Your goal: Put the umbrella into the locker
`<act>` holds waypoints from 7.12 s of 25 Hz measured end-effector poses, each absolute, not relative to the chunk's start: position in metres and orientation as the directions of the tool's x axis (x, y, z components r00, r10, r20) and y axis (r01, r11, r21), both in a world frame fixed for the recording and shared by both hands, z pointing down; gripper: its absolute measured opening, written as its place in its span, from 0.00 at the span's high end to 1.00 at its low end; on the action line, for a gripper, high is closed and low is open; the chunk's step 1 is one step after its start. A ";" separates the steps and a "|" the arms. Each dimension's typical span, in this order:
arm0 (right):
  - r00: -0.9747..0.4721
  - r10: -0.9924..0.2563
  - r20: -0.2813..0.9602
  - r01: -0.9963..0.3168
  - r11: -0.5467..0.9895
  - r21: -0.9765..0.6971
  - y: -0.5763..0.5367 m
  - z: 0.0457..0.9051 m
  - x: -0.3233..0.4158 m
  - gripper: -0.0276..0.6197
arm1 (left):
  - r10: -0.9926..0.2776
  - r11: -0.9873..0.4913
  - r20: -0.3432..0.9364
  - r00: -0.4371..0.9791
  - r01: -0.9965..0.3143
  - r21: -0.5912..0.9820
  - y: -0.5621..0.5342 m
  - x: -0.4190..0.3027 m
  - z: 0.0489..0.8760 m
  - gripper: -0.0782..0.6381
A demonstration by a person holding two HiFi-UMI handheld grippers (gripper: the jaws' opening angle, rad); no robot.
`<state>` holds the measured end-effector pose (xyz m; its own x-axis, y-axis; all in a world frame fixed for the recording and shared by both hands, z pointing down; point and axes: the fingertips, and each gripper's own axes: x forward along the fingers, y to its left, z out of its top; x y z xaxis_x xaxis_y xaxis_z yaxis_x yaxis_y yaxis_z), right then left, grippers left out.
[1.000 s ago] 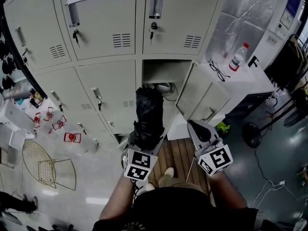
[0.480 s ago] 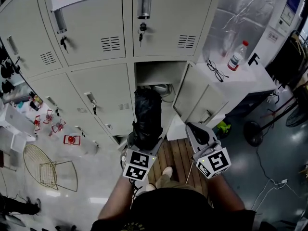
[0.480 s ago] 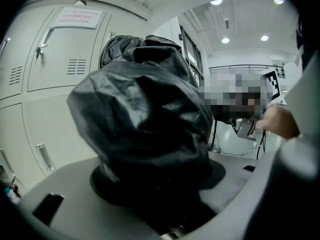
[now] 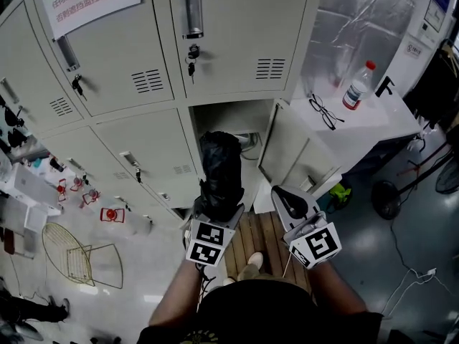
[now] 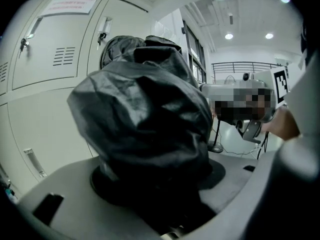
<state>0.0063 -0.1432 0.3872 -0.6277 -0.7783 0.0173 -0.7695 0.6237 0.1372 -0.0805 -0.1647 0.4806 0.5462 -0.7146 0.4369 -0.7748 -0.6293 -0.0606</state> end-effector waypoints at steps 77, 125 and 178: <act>-0.786 -0.616 0.049 -0.605 0.783 0.145 -0.292 0.409 -0.021 0.91 | -0.708 -0.475 0.583 0.399 -0.880 0.026 -0.425 -0.079 0.540 0.47; -0.793 -0.606 0.069 -0.593 0.793 0.142 -0.270 0.417 -0.009 0.91 | -0.856 -0.241 0.478 0.198 -0.970 -0.030 -0.489 -0.102 0.527 0.39; -0.814 -0.574 0.090 -0.564 0.818 0.113 -0.255 0.422 -0.014 0.91 | -0.902 -0.322 0.322 0.286 -0.945 -0.062 -0.473 -0.080 0.460 0.28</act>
<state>-0.0137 -0.2552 0.4224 -0.8138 -0.5740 0.0902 -0.5644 0.8178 0.1126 -0.0804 -0.4728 0.4598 0.2861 -0.9024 0.3222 -0.9448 -0.3217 -0.0622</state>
